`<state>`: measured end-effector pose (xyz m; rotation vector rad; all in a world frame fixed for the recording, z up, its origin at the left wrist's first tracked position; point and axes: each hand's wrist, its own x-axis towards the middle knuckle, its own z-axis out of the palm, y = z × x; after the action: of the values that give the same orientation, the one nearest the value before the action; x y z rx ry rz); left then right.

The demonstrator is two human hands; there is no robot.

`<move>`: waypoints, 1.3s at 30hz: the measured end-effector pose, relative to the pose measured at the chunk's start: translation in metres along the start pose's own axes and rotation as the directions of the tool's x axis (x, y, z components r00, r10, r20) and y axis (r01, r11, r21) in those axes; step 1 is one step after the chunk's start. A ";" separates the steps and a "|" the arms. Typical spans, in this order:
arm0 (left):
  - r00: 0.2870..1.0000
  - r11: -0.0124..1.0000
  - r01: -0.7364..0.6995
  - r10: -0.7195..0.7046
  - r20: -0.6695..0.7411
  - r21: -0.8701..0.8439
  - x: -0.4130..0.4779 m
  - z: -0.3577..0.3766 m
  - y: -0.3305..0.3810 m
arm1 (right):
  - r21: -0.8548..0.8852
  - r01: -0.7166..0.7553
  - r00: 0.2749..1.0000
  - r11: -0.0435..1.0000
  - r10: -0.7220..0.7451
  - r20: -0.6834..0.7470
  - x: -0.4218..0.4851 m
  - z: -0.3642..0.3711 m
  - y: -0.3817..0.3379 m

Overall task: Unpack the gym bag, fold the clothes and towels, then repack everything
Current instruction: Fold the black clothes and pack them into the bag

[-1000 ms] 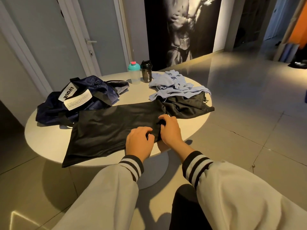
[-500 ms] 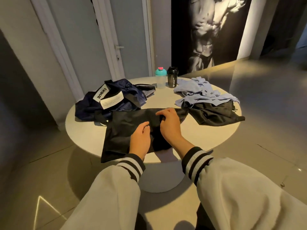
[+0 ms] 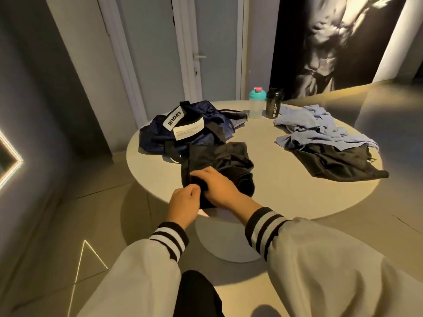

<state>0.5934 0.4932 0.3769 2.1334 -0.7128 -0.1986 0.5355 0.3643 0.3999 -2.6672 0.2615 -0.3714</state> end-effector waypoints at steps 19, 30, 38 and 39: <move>0.998 0.988 -0.059 0.059 0.002 -0.142 0.004 0.052 0.027 | 0.328 -0.073 0.978 0.942 0.133 -0.163 -0.048 -0.015 0.050; 0.975 0.971 -0.223 0.222 0.015 0.083 -0.001 0.058 0.032 | 0.051 -0.187 0.922 0.981 0.193 -0.335 -0.062 -0.031 0.089; 0.982 0.983 -0.183 0.181 0.063 0.030 0.014 0.071 0.047 | 0.017 -0.225 0.912 0.974 0.216 -0.348 -0.073 -0.027 0.104; 0.983 0.986 -0.169 0.169 0.066 -0.003 0.017 0.071 0.046 | 0.018 -0.213 0.906 0.977 0.204 -0.370 -0.076 -0.031 0.106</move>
<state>0.5611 0.4136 0.3706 2.0641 -0.9292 -0.1767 0.4413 0.2764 0.3637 -2.5387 0.6637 -0.8064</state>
